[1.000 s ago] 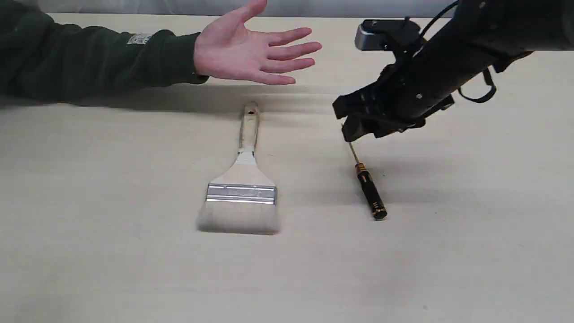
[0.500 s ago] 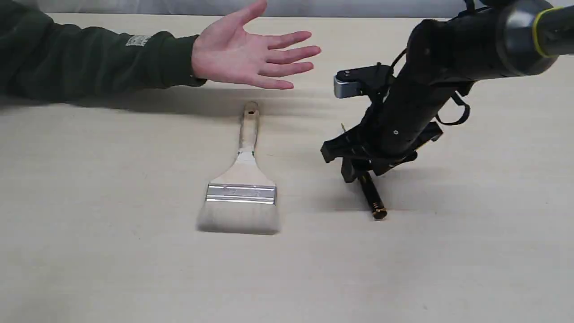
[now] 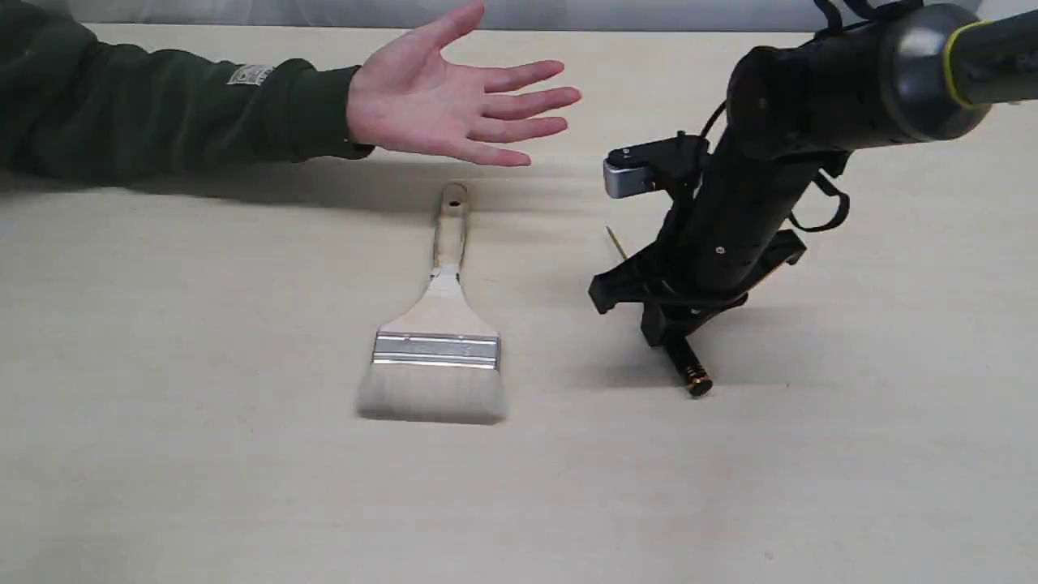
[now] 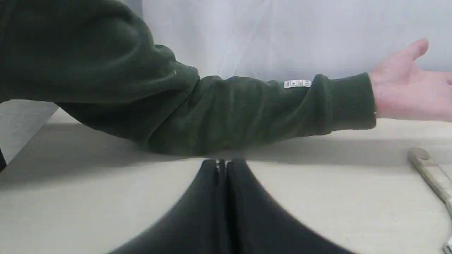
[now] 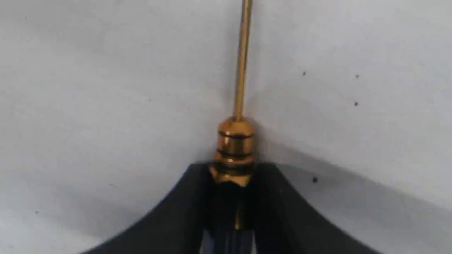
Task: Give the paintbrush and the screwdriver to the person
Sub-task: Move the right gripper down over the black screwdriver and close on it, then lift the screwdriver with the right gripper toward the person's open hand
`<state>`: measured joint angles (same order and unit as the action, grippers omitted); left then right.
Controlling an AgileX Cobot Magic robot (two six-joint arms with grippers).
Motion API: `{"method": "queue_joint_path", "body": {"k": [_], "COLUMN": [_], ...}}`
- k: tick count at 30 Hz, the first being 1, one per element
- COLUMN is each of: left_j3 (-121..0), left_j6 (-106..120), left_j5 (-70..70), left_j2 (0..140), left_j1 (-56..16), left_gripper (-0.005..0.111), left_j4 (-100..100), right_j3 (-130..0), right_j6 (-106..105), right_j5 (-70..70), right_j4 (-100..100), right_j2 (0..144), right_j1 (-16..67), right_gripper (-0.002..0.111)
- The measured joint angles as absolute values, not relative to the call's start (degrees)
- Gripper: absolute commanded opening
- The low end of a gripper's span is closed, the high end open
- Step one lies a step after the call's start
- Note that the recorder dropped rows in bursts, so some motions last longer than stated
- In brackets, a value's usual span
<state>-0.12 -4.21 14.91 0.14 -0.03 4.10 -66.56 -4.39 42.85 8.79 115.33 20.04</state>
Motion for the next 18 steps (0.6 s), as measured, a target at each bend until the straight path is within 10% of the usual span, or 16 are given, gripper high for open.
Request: {"method": "queue_joint_path", "body": {"k": [18], "left_j3": [-0.1], "left_j6": [-4.2], "left_j5": [14.9], "left_j2": [0.1], "left_j1": [0.0], "left_gripper": [0.000], "left_j4": [4.1], "right_j3": [-63.2], "right_j6": [-5.5], "right_j5": [39.7], "right_j4": [8.5], "right_j2": [107.9], "right_j1": [20.1], "right_gripper": [0.004]}}
